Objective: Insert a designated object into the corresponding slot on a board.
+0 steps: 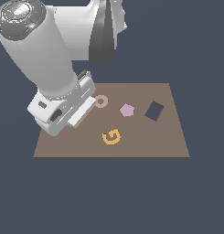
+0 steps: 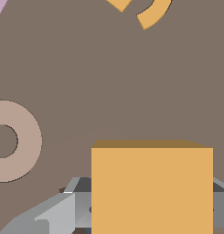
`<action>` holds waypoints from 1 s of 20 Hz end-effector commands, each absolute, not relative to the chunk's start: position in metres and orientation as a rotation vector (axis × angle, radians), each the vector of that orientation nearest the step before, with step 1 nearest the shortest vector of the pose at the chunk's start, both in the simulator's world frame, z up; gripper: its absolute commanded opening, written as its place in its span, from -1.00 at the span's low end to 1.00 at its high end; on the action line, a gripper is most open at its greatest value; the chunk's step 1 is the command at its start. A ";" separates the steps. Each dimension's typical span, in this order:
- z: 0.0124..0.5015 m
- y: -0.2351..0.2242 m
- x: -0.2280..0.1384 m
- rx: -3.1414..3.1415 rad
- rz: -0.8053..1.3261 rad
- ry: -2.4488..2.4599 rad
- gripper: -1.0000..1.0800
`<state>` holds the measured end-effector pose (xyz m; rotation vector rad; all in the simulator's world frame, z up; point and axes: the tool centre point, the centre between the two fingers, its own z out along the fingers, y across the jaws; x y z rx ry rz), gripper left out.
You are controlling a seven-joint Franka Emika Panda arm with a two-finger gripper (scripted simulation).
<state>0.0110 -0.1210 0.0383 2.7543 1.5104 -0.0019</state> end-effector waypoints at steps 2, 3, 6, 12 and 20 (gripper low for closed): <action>0.039 -0.123 0.000 2.675 -0.001 1.646 -1.00; 0.039 -0.124 -0.002 2.655 -0.001 1.677 -1.00; 0.040 -0.126 -0.009 2.602 -0.001 1.758 -1.00; 0.040 -0.131 -0.017 2.524 -0.002 1.868 -1.00; 0.040 -0.133 -0.020 2.489 -0.002 1.914 -1.00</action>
